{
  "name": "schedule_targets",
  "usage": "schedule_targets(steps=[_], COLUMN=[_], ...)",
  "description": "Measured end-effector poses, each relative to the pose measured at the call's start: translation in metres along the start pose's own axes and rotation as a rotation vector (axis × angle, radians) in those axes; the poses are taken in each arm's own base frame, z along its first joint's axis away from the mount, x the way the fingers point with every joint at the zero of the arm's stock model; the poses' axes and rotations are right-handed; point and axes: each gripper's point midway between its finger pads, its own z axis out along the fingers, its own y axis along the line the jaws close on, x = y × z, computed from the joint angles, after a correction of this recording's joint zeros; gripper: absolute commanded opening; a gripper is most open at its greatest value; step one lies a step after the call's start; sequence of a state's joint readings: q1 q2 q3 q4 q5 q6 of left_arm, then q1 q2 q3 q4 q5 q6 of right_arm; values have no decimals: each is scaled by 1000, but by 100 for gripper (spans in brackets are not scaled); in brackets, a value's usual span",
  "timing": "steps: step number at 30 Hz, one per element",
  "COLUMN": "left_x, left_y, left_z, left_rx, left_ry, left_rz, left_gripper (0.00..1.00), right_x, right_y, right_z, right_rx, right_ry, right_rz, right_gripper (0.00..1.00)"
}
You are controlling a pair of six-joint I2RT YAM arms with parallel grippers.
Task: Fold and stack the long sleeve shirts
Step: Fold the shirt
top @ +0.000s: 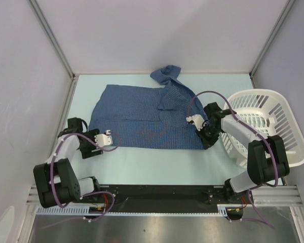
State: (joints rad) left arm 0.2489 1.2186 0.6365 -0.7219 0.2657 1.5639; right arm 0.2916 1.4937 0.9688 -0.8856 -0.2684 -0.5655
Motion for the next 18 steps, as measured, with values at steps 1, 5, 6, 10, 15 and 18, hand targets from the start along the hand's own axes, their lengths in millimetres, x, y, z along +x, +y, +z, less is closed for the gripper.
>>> schedule_targets(steps=[1,5,6,10,15,18], left_x=[0,0,0,2,8,11], left_y=[5,22,26,36,42,37], left_z=[2,13,15,21,26,25], left_rx=[2,11,12,24,41,64], left_ry=[-5,-19,-20,-18,4,20], left_rz=[8,29,37,74,98,103], left_gripper=[82,74,72,49,10,0], right_x=[0,2,2,2,3,0], right_y=[0,-1,-2,-5,-12,-16], right_z=[1,4,4,4,7,6], right_rx=[-2,-6,-6,-2,-5,0], right_ry=[3,11,11,7,17,11], right_rz=[1,9,11,20,46,45], right_gripper=[0,0,0,0,0,0])
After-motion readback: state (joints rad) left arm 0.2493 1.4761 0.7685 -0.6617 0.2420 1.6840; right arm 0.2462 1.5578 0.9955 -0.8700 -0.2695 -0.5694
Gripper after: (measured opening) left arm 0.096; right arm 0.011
